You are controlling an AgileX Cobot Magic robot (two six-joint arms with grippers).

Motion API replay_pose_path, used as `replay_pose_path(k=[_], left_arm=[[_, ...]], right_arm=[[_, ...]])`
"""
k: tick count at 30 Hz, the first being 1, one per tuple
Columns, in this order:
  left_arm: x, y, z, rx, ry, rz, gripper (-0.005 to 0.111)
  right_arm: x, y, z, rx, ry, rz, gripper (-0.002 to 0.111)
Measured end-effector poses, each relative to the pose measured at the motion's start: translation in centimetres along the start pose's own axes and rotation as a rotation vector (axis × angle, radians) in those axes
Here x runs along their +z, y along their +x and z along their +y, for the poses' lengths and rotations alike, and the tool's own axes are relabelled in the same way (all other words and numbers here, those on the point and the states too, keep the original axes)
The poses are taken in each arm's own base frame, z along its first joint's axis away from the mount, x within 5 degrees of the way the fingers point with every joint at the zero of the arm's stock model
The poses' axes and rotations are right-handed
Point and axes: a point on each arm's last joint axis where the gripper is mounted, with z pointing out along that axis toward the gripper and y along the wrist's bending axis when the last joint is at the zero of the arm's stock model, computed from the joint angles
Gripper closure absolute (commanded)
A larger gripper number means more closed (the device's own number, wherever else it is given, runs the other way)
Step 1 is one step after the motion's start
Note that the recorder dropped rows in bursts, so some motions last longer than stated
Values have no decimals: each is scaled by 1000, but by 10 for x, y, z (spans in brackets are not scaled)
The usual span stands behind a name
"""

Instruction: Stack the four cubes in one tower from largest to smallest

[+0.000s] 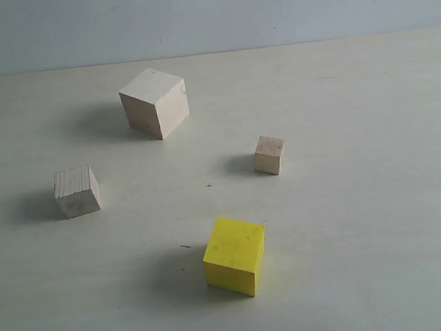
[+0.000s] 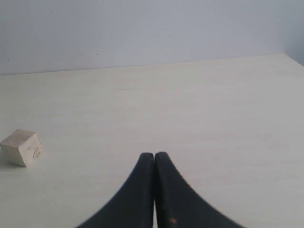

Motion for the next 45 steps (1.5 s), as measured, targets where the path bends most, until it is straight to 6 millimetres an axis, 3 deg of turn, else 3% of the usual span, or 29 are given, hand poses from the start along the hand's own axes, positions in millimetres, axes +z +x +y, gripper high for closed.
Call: replay_pose_path(k=[5, 8, 14, 18, 24, 38, 45], left_arm=[[41, -25, -9, -8, 63, 115, 107], [69, -26, -21, 5, 147, 210, 107], [117, -4, -61, 150, 365, 442, 107], [140, 27, -87, 230, 472, 573, 107], [150, 57, -97, 269, 501, 693, 107], [152, 60, -99, 223, 497, 702, 107], [166, 81, -105, 291, 512, 694, 107]], right_arm=[[0, 0, 0, 0, 0, 0, 108], [0, 0, 0, -1, -2, 0, 108], [0, 0, 2, -7, -28, 1, 108], [0, 0, 3, -12, -47, 2, 108], [0, 0, 3, -13, -58, 2, 108], [0, 0, 3, -13, -58, 2, 108], [0, 0, 3, -13, -58, 2, 108]])
